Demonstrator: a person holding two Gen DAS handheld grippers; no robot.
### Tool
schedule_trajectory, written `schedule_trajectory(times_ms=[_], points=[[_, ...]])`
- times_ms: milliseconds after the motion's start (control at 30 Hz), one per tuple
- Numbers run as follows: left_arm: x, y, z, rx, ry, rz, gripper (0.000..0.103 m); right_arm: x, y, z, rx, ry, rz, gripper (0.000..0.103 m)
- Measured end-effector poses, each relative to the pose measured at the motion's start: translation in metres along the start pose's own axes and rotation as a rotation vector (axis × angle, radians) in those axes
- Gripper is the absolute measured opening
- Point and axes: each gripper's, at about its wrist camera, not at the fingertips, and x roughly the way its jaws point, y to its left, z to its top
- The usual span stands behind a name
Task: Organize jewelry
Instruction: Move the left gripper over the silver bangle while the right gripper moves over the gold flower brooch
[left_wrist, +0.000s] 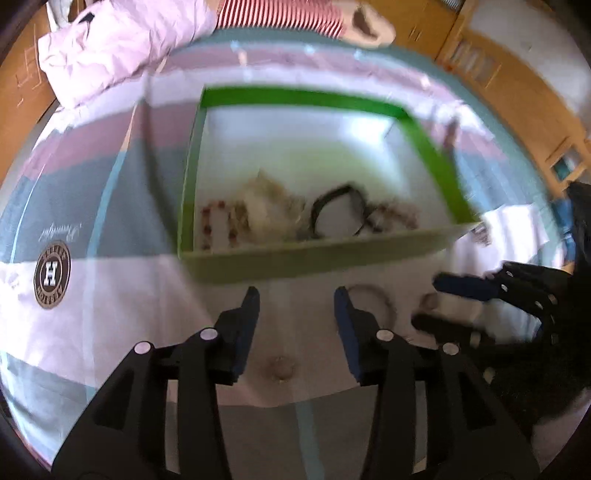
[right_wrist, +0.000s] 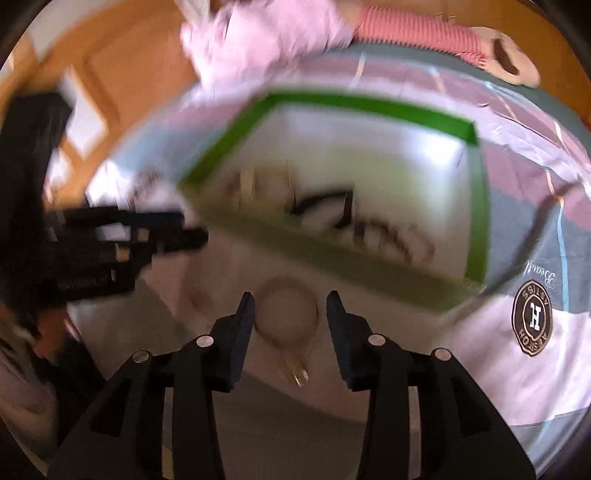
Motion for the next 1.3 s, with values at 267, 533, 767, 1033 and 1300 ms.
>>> schedule_trajectory(times_ms=[267,533,767,1033,1300], points=[[0.031,-0.012,-0.003,0.013,0.070,-0.002,0.059,0.031,0.013,-0.022,-0.048,0.139,-0.070,0.041],[0.065,-0.035,-0.005,0.079,0.105,0.043,0.060,0.035,0.006,-0.024,-0.024,0.158,-0.081,0.041],[0.067,-0.027,-0.004,0.043,0.096,0.093,0.042,0.038,0.008,-0.021,-0.026,0.157,-0.082,0.041],[0.060,0.005,0.000,-0.069,0.097,0.205,0.006,0.041,0.025,-0.020,-0.080,0.116,-0.098,0.023],[0.050,0.040,-0.002,-0.248,0.108,0.183,0.008,0.036,0.020,-0.013,-0.021,0.028,-0.109,0.022]])
